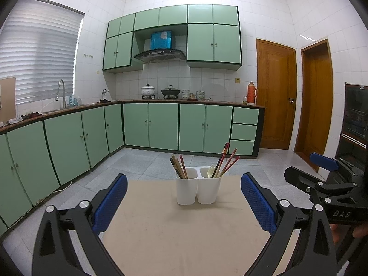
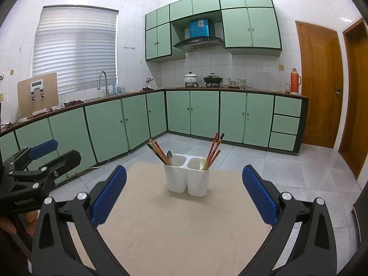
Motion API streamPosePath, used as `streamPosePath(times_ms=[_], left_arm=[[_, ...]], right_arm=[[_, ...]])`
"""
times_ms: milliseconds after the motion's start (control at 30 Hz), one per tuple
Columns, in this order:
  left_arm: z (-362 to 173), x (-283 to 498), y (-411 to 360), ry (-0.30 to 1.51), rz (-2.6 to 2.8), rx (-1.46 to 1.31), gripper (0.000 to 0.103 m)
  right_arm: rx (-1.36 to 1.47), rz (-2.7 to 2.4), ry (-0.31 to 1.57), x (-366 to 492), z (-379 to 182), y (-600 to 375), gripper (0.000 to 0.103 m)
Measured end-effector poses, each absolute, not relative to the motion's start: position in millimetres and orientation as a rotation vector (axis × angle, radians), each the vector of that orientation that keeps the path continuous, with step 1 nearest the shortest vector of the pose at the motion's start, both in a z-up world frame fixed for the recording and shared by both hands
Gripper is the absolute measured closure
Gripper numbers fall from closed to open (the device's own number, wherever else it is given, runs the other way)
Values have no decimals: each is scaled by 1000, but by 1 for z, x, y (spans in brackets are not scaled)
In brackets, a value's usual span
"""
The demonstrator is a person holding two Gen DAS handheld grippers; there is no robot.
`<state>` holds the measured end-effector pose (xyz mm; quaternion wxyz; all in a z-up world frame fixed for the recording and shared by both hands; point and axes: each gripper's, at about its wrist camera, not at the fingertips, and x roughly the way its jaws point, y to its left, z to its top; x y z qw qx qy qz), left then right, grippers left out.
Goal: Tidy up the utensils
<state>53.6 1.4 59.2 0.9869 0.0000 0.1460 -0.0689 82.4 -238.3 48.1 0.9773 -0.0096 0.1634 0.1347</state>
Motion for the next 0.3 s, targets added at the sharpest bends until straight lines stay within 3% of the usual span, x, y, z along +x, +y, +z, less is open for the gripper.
streamPosePath(times_ms=[300], left_arm=[[58, 53, -2, 300, -135, 0, 6]], right_arm=[[-16, 269, 335, 83, 46, -241, 5]])
